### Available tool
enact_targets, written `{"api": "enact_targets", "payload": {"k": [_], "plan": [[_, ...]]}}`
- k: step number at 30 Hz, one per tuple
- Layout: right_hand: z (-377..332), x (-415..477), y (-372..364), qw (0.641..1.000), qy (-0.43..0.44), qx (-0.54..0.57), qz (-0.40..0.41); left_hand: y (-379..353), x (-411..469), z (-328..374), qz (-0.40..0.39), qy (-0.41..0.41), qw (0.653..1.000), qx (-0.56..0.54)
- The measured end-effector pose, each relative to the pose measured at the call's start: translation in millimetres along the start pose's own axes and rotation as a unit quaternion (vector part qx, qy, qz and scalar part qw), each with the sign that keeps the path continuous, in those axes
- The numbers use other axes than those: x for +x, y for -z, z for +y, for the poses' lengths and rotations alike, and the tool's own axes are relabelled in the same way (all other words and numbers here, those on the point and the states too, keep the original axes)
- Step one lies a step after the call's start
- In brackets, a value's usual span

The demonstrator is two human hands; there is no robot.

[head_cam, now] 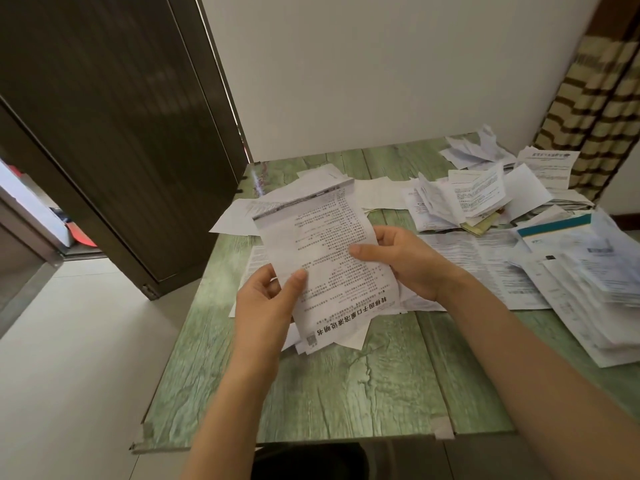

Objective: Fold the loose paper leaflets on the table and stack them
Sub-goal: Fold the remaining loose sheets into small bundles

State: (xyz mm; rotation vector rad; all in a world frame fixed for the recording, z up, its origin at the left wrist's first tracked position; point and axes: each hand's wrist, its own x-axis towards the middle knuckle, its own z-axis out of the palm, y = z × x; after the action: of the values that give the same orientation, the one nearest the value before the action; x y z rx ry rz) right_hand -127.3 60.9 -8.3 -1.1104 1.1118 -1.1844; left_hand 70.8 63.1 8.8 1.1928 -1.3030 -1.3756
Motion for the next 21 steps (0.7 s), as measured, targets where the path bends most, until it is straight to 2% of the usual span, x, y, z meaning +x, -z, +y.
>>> {"api": "enact_targets", "payload": {"k": [6, 9, 12, 15, 17, 21], "plan": [[-3.2, 0.3, -2.6, 0.999, -0.027, 0.027, 0.012, -0.1, 1.9, -2.5, 0.027, -0.021, 0.999, 0.034], [-4.3, -1.0, -4.7, 0.999, -0.024, 0.016, 0.023, 0.7, 3.0, -1.9, 0.040, -0.002, 0.999, 0.006], [-5.6, -3.4, -7.2, 0.999, -0.011, -0.033, 0.034, 0.1, 4.5, 2.3, 0.053, 0.065, 0.993, -0.080], [-6.3, -4.0, -7.6, 0.998, 0.000, -0.047, 0.034, 1.9, 5.2, 4.1, 0.013, 0.148, 0.974, -0.170], [-6.8, -4.2, -7.1, 0.998, 0.004, -0.058, 0.030, 3.2, 6.0, 0.9, -0.014, 0.160, 0.978, -0.136], [-9.0, -5.2, -7.3, 0.998, -0.015, -0.053, 0.028, 6.8, 8.8, -5.7, 0.019, 0.137, 0.987, -0.076]]}}
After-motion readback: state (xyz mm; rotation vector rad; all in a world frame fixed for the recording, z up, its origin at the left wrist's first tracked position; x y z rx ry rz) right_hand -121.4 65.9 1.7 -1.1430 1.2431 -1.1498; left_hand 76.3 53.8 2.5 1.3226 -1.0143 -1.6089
